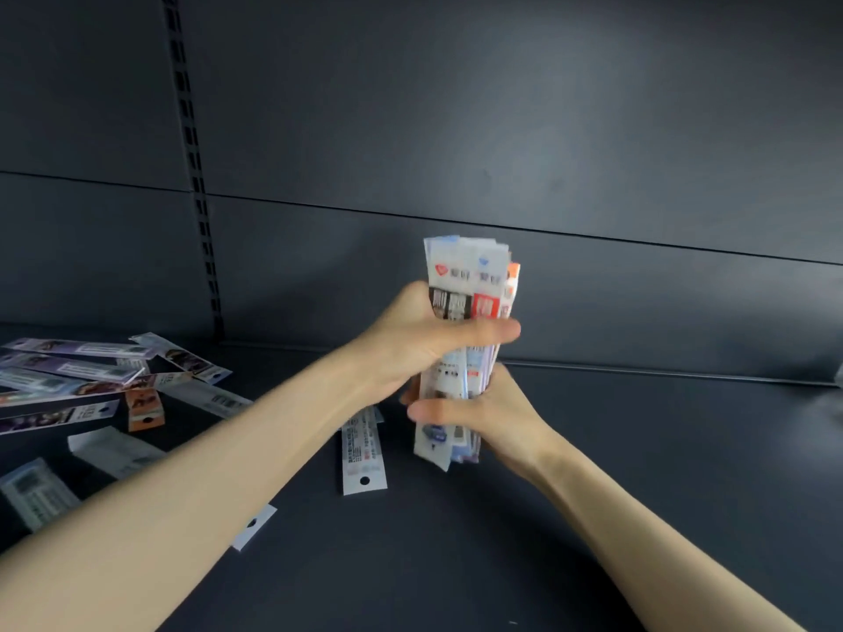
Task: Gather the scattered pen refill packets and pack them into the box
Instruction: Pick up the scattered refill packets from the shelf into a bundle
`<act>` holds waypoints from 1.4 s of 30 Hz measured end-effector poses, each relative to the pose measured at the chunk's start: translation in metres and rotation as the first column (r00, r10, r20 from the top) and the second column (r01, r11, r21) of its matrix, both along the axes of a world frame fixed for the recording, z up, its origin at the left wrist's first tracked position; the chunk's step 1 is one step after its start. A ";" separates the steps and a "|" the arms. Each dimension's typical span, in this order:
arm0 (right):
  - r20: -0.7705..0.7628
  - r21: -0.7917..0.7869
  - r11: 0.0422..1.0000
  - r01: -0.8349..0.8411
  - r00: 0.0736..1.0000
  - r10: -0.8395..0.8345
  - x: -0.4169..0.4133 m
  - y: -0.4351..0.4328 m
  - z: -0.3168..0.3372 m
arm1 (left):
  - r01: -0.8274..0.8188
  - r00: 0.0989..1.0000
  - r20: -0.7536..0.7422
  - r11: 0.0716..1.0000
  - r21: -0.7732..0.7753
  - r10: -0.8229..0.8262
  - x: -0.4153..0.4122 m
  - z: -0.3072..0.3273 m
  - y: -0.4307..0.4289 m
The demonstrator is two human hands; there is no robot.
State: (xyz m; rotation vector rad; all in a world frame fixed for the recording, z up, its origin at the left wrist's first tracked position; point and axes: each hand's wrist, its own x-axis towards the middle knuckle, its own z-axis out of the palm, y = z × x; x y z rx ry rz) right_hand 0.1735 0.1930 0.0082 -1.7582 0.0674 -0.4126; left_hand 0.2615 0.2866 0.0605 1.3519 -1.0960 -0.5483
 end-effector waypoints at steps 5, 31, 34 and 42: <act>-0.009 0.034 0.995 0.098 0.995 -0.098 0.001 0.001 0.000 | -0.142 0.990 -0.008 0.990 0.026 0.142 0.000 -0.012 -0.010; -0.046 -0.033 0.980 0.198 0.979 -0.200 0.027 0.010 -0.002 | -0.622 0.650 0.758 0.540 0.567 -0.047 0.047 -0.049 0.064; -0.056 0.001 0.985 0.174 0.983 -0.174 0.023 0.012 -0.002 | -0.640 0.637 0.771 0.549 0.538 -0.015 0.043 -0.050 0.057; -0.092 0.190 0.972 0.141 0.988 -0.125 0.015 0.006 -0.001 | -0.545 0.806 0.514 0.707 0.451 0.293 0.048 -0.062 0.049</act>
